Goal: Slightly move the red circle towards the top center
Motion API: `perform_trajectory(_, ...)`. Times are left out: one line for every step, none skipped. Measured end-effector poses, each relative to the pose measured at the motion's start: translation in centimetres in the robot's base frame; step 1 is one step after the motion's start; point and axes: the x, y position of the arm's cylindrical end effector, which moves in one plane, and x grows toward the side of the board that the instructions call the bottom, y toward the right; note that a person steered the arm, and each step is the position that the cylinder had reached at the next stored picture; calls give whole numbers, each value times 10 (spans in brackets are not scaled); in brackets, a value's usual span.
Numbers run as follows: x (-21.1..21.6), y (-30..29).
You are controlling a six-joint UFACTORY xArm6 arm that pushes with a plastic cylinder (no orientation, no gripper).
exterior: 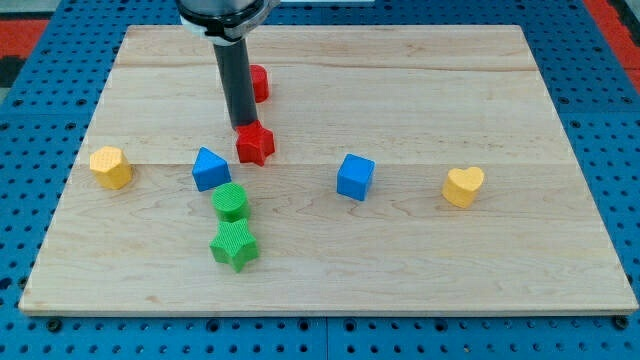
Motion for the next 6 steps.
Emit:
perform_trajectory(18,-6)
perform_trajectory(8,-58)
perform_trajectory(19,-55)
perform_trajectory(8,-58)
perform_trajectory(-52,-33)
perform_trajectory(-47,50)
